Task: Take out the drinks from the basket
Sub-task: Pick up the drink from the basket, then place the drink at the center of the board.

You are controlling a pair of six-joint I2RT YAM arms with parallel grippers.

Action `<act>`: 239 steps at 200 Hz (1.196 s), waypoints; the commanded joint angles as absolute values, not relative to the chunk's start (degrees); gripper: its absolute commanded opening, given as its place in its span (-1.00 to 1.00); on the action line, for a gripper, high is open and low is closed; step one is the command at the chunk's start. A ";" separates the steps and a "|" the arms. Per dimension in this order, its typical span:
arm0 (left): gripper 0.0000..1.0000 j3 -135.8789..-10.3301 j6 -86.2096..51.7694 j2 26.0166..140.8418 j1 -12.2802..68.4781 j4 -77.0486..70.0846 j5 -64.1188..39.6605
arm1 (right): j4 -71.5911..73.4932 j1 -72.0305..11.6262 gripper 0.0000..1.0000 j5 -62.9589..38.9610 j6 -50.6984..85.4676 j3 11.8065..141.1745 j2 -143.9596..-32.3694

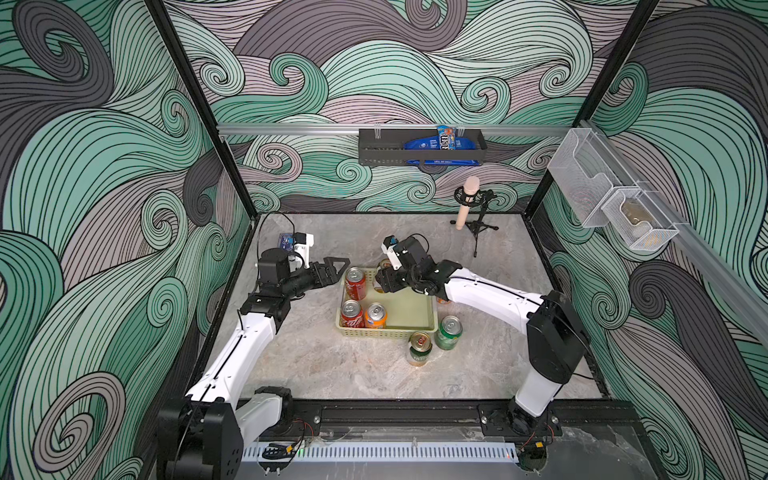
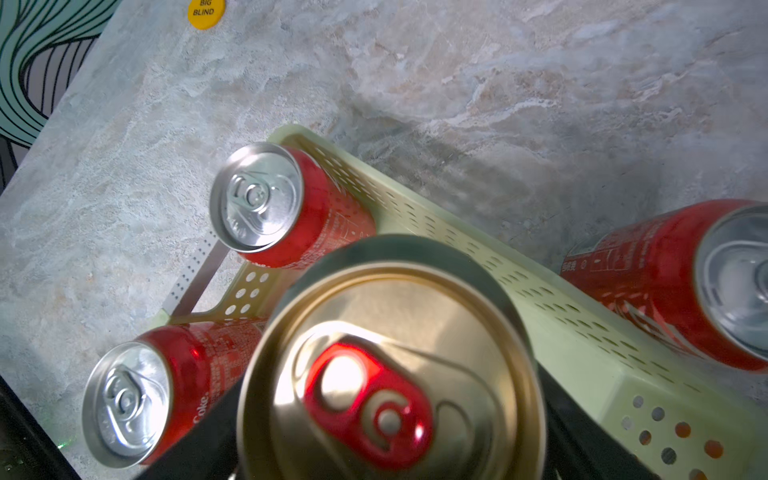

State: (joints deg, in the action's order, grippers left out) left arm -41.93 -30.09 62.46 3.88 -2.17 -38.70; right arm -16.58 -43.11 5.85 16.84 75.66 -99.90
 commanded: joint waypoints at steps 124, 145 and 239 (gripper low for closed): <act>0.97 -41.32 -33.84 64.05 5.63 -10.11 -47.37 | -17.84 -43.33 0.19 12.19 12.61 87.70 -100.20; 0.97 -41.85 -33.88 64.73 5.64 -9.92 -46.86 | -18.09 -43.33 0.19 12.93 11.54 89.68 -101.21; 0.97 -57.21 -27.77 77.37 8.61 -1.81 -38.66 | -19.55 -40.45 0.21 13.82 10.95 97.66 -109.42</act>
